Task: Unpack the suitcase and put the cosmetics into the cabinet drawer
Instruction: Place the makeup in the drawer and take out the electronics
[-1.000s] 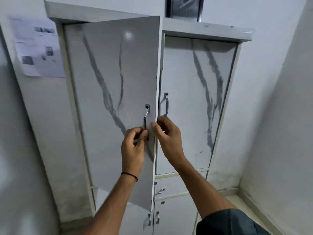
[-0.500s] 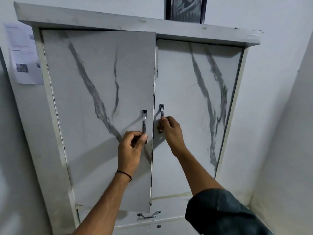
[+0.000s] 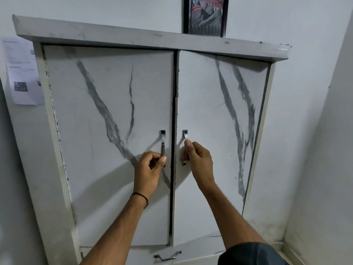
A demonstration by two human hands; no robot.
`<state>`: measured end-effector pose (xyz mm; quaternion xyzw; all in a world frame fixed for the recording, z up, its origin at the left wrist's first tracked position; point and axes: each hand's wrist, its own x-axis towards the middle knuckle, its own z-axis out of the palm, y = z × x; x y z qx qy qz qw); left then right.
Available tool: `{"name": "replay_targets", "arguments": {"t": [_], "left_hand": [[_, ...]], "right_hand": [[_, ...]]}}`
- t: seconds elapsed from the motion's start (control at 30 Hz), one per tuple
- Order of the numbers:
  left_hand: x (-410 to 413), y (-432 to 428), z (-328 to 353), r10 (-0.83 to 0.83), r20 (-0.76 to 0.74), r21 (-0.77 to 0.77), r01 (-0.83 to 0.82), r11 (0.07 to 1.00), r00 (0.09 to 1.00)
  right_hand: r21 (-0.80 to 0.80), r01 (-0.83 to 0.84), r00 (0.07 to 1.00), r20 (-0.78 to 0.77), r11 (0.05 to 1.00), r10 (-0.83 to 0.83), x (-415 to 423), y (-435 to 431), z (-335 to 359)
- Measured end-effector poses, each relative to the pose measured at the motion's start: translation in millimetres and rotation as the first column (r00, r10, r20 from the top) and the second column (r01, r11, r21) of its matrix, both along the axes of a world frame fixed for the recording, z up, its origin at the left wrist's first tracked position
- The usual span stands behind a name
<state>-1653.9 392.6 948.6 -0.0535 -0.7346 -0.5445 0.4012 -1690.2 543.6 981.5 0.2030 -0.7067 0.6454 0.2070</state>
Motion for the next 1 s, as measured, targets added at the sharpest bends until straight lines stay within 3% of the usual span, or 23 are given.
{"name": "replay_targets", "arguments": {"t": [0.17, 0.3, 0.67, 1.0], "left_hand": [[-18.4, 0.6, 4.3, 0.052, 0.013, 0.009, -0.053, 0.999, 0.999], [-36.3, 1.0, 5.7, 0.106, 0.011, 0.010, -0.106, 0.994, 0.994], [-49.9, 1.3, -0.2, 0.171, -0.040, 0.013, -0.171, 0.985, 0.984], [-30.6, 1.4, 10.7, 0.127, 0.158, 0.036, -0.134, 0.990, 0.979]], "right_hand": [[0.137, 0.095, 0.995, 0.011, 0.986, -0.097, -27.5, -13.7, 7.8], [0.165, 0.080, 0.997, 0.003, 0.983, -0.081, -45.7, -18.5, 10.8], [0.117, 0.029, 0.999, -0.037, 0.993, -0.025, -59.8, -20.5, 6.2], [0.149, -0.009, 1.000, 0.029, 0.989, 0.004, -54.2, -17.3, 5.8]]}}
